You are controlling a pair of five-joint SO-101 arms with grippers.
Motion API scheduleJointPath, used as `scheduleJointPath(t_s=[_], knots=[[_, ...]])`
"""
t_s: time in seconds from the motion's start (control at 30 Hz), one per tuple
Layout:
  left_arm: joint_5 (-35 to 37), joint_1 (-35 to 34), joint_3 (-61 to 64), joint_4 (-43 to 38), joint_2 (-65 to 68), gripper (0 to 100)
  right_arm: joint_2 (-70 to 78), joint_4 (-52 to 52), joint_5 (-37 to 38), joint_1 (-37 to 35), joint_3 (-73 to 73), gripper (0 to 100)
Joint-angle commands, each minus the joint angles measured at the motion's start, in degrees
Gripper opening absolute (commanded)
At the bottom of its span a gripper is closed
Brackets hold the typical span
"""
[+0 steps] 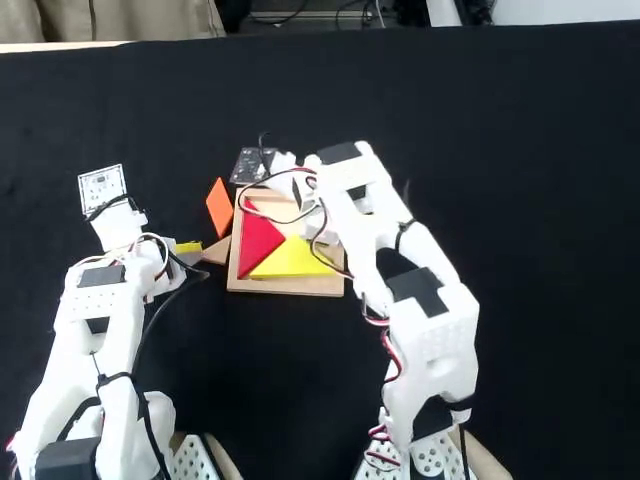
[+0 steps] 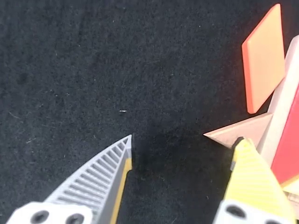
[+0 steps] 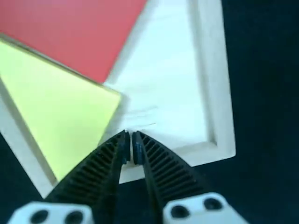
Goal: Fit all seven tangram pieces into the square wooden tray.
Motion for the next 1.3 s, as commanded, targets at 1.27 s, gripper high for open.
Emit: scheduleJointPath(t_s=[1.27], knots=[[0.18, -0.57, -0.31, -0.7, -1.49, 34, -0.31, 2.55, -1.14, 9.58, -5.67, 1.1]])
